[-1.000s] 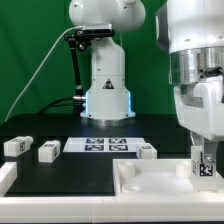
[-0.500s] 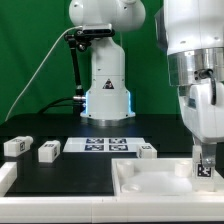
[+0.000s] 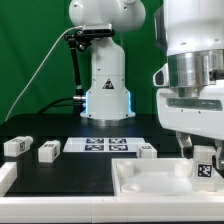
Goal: Assemble one leg
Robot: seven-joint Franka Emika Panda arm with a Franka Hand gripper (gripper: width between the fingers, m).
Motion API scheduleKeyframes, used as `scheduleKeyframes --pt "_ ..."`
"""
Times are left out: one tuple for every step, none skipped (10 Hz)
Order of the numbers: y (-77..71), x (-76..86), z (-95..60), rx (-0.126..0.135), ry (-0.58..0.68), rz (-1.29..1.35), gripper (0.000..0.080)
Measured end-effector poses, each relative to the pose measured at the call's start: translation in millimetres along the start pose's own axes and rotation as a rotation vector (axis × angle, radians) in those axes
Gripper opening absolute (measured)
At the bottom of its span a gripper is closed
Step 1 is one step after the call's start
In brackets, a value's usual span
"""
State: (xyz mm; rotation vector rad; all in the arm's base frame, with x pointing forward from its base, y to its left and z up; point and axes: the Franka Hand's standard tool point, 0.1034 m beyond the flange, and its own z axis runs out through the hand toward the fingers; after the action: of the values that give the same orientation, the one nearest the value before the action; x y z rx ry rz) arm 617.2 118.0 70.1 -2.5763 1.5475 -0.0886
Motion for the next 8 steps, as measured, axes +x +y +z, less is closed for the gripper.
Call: scheduleKeyframes --pt "-0.8 -0.7 -0.6 -0.019 -0.002 -0.144 0.0647" --pt "-2.9 -2.1 -1.2 -0.041 0.001 -0.266 0.0648" --pt "-5.6 -2.7 -1.5 -0.065 0.002 -0.376 0.0648" --pt "-8.6 -1.9 -1.7 -0.085 -0.001 -0.512 0.0648" --pt "-9.8 0.8 -1.4 -0.090 -0.005 -0.610 0.0648" --pt "-9.1 2.2 -0.6 -0.099 -0.017 -0.675 0.0648" --pt "-8.9 3.1 -0.6 -0.100 -0.019 -0.751 0.0648" --pt "-8.7 3.6 -0.5 -0.100 -0.021 -0.785 0.0648"
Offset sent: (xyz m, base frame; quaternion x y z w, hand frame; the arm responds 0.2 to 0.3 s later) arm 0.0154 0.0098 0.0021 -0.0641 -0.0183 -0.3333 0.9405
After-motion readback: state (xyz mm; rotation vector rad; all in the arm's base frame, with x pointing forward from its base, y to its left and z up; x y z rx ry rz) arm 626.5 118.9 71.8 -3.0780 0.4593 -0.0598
